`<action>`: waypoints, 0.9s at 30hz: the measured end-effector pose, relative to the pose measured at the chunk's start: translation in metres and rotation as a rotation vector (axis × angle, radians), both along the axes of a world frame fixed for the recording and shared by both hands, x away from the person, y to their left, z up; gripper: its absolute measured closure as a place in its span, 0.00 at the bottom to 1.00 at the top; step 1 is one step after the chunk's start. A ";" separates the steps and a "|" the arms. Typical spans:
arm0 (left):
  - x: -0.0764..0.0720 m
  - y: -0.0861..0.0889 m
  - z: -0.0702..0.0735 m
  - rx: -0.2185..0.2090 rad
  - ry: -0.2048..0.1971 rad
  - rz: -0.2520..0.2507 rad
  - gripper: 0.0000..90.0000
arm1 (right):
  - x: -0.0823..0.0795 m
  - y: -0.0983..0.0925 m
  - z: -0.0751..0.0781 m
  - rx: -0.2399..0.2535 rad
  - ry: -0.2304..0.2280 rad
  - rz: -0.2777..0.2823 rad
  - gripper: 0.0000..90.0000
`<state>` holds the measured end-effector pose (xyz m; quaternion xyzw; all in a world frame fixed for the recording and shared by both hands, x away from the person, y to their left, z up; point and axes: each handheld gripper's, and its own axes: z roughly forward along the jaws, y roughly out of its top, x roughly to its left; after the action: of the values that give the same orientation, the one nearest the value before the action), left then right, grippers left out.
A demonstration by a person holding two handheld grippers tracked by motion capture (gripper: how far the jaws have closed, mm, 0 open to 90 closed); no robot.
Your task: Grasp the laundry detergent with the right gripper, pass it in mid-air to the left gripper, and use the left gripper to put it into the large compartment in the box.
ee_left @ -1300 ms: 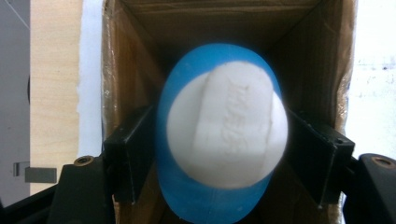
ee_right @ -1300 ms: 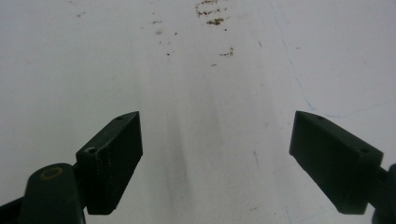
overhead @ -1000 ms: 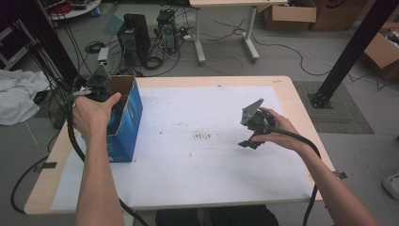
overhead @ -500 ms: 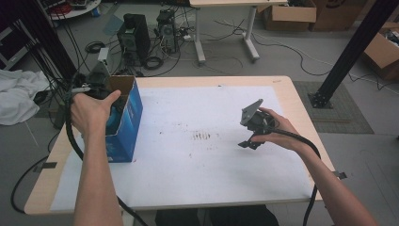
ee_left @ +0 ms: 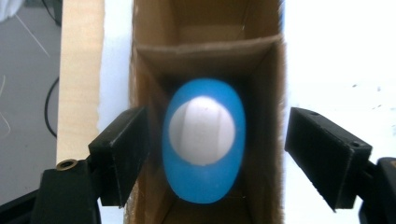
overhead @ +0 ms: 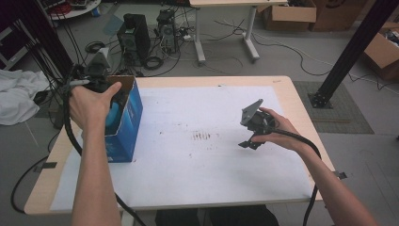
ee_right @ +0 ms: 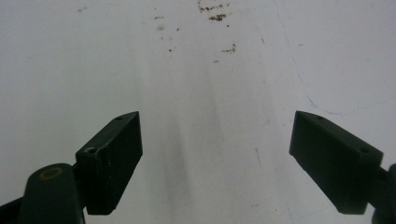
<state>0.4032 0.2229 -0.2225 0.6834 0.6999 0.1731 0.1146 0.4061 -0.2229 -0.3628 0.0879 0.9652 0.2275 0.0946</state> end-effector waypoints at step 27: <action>-0.012 -0.148 -0.006 0.017 0.054 -0.775 0.19 | 0.003 -0.008 0.020 -0.024 -0.016 -0.026 0.19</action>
<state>0.3908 0.0746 -0.2286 0.9024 0.3910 0.1048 0.1474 0.4089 -0.2308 -0.3423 0.0974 0.9658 0.2156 0.1063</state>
